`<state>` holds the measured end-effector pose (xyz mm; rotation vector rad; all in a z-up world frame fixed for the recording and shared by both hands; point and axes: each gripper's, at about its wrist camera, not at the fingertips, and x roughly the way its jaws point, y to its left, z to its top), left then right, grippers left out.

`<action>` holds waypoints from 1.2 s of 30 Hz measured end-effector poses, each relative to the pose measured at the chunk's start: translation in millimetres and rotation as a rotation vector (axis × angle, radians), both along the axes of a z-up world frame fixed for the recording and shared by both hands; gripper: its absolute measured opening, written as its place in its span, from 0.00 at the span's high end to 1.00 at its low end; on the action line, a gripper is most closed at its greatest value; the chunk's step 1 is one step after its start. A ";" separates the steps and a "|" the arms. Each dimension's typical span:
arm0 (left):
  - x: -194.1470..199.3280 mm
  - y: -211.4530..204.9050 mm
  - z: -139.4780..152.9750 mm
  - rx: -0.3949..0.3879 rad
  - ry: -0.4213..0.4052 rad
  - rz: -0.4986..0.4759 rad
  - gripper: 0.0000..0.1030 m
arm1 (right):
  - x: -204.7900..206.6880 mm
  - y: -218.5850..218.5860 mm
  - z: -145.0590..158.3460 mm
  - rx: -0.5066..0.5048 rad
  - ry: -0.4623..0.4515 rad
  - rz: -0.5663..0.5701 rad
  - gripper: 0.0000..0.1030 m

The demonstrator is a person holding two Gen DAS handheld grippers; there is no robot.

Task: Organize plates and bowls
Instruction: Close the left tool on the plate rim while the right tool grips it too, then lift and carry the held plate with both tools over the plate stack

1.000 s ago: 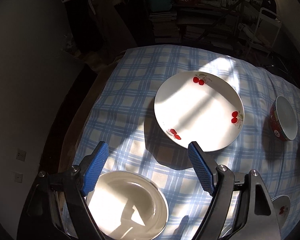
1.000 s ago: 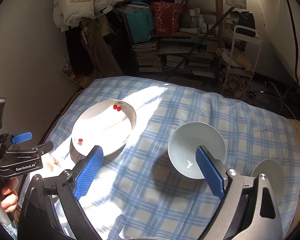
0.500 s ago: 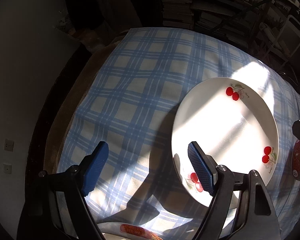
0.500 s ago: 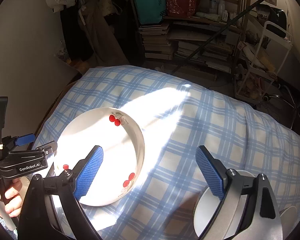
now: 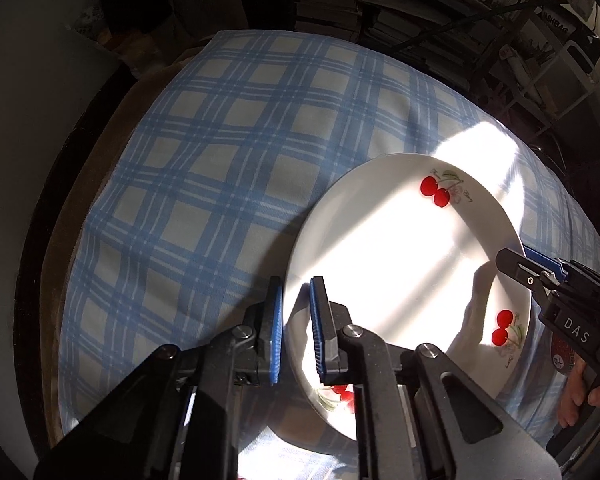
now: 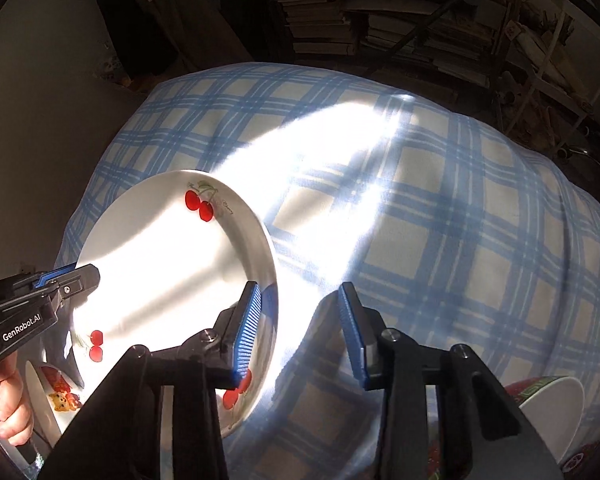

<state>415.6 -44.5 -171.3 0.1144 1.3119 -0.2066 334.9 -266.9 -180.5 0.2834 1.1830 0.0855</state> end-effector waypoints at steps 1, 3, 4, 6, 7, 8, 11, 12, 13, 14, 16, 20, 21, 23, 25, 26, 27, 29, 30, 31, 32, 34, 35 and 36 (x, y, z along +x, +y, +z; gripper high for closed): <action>-0.1 -1.6 -0.6 0.008 -0.007 -0.008 0.87 | 0.9 1.8 -0.1 0.007 0.004 0.006 0.76; 0.4 -3.2 -1.6 0.004 -0.013 -0.011 0.87 | 2.4 4.4 -1.7 0.043 0.017 0.019 0.85; 0.9 -2.1 -1.7 -0.007 -0.011 -0.006 0.87 | 2.5 5.0 -2.4 0.054 0.025 0.013 0.86; -0.8 -2.8 1.1 -0.022 -0.012 0.002 0.87 | 2.4 3.2 -3.0 0.078 0.033 -0.008 0.86; -3.0 -2.8 1.8 -0.018 -0.015 0.002 0.88 | 1.7 1.7 -3.4 0.096 0.040 -0.019 0.86; -5.0 -2.7 2.8 -0.011 -0.019 -0.004 0.87 | 0.7 0.8 -2.8 0.105 0.039 -0.023 0.86; -16.2 -5.4 6.6 0.007 -0.029 -0.027 0.87 | -4.3 0.1 -0.1 0.090 0.039 -0.026 0.86; -19.3 -5.9 8.4 0.011 -0.027 -0.035 0.87 | -6.5 0.5 0.9 0.084 0.036 -0.025 0.86; -21.8 -6.3 9.6 0.012 -0.027 -0.041 0.87 | -8.6 0.6 1.7 0.084 0.035 -0.026 0.86; -26.1 -6.5 11.2 0.009 -0.025 -0.043 0.87 | -10.7 0.6 2.8 0.085 0.031 -0.028 0.86; -31.4 -4.9 15.7 -0.003 -0.022 -0.039 0.87 | -17.3 0.7 8.0 0.080 0.021 -0.026 0.86; -43.7 -6.1 26.6 -0.017 -0.024 -0.047 0.87 | -32.7 -0.5 23.3 0.061 -0.003 -0.019 0.86; -47.5 -6.8 29.7 -0.020 -0.024 -0.048 0.87 | -36.9 -1.2 27.1 0.058 -0.008 -0.020 0.86; -56.2 -7.7 36.0 -0.021 -0.031 -0.055 0.87 | -44.5 -2.7 32.5 0.057 -0.010 -0.020 0.86; -64.7 -9.9 41.4 -0.023 -0.034 -0.064 0.87 | -54.6 -5.5 36.5 0.059 -0.008 -0.024 0.86; -70.0 -9.9 44.2 -0.028 -0.033 -0.068 0.87 | -60.4 -7.3 38.3 0.060 -0.008 -0.029 0.86; -75.0 -10.6 46.4 -0.032 -0.033 -0.072 0.87 | -67.0 -8.8 40.4 0.056 -0.008 -0.031 0.86; -86.1 -12.3 50.6 -0.035 -0.036 -0.078 0.87 | -79.4 -11.1 43.1 0.060 -0.011 -0.040 0.86; -91.3 -13.7 52.6 -0.032 -0.038 -0.083 0.87 | -85.8 -11.9 44.5 0.058 -0.010 -0.041 0.86; -96.9 -15.1 54.7 -0.030 -0.041 -0.088 0.87 | -92.7 -12.8 46.4 0.057 -0.013 -0.044 0.86; -102.6 -16.6 56.7 -0.031 -0.043 -0.094 0.87 | -99.5 -13.8 48.4 0.053 -0.014 -0.047 0.86; -117.4 -18.7 61.3 -0.038 -0.044 -0.101 0.87 | -113.8 -15.3 52.8 0.045 -0.018 -0.052 0.86; -126.0 -19.2 64.6 -0.044 -0.043 -0.104 0.87 | -121.8 -16.4 55.3 0.041 -0.019 -0.055 0.86; -133.1 -20.4 66.5 -0.048 -0.045 -0.108 0.87 | -129.5 -17.6 57.3 0.035 -0.020 -0.058 0.86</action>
